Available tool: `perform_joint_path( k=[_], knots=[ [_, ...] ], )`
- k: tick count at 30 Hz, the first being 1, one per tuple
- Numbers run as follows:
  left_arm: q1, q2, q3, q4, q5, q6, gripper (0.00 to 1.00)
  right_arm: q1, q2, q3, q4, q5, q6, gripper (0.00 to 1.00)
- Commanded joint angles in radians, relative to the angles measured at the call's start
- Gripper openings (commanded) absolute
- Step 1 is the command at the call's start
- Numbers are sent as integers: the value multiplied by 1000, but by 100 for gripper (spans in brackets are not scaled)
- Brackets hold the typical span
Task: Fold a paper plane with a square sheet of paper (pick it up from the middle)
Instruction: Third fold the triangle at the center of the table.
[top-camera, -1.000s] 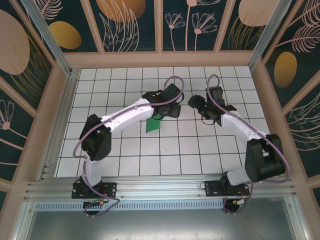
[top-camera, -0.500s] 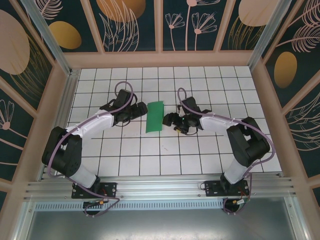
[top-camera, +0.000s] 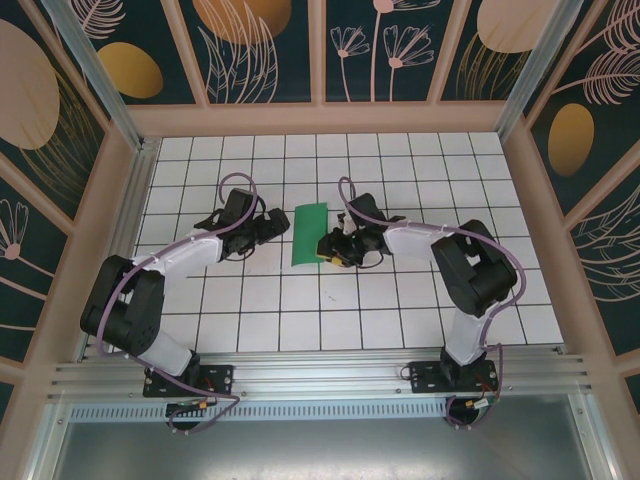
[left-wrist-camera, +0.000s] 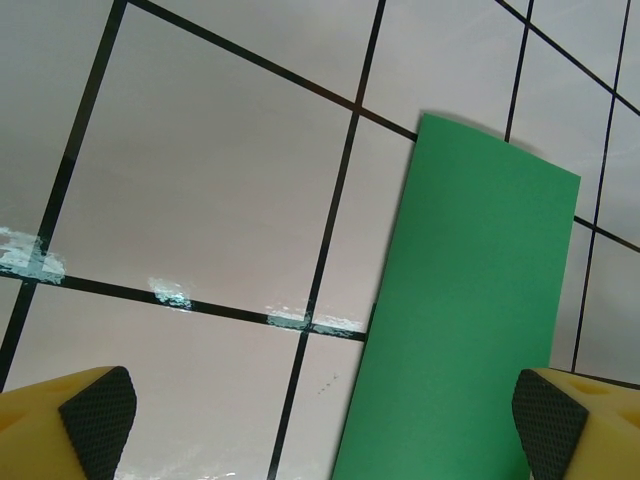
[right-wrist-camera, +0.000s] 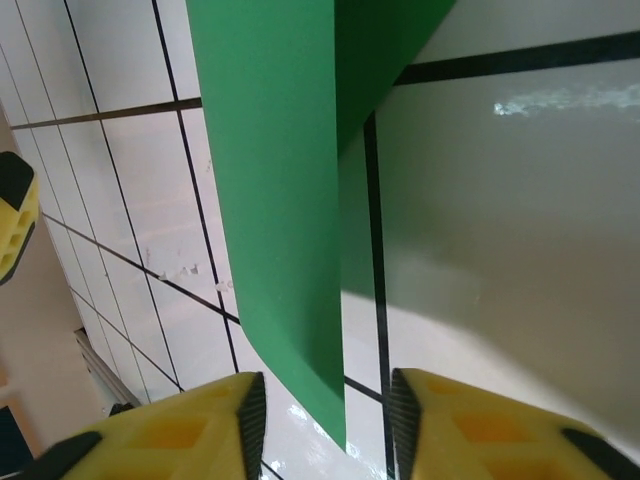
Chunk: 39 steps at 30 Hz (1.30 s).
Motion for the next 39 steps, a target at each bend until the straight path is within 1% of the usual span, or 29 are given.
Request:
perform_joint_path(
  k=[1,6,9,12,15,17,18,20,21,24,27,34,39],
  knots=[
    [9,-18,-7,31,12,-7,98,7,20,28,19,-36,1,30],
    [9,-19,-12,62,54,5,98,1,-5,12,-18,-17,-3,9],
    [9,-21,-26,119,120,19,98,-11,-41,-13,-73,-12,-24,0],
    [8,-12,-53,230,235,6,93,-34,-75,-46,-154,-23,-55,0],
    [-9,17,-73,359,336,-31,84,-43,-106,-67,-255,-25,-103,0],
    [-30,50,-71,422,380,-51,79,-43,-124,-77,-309,-20,-124,0],
    [-44,67,-70,456,399,-66,75,-69,-133,-78,-333,-12,-131,0],
    [-73,101,-63,515,422,-92,69,-80,-141,-75,-359,0,-138,0],
    [-85,122,-55,537,432,-99,67,-85,-144,-72,-364,3,-140,0],
    [-109,184,-26,562,442,-113,56,-89,-144,-55,-372,-2,-139,0],
    [-118,218,-12,576,445,-120,50,-88,-133,-26,-373,-5,-140,0],
    [-127,302,24,573,472,-123,43,-85,-89,28,-374,-14,-144,0],
    [-127,336,47,488,422,-90,39,-80,-66,68,-384,-10,-143,0]
  ],
)
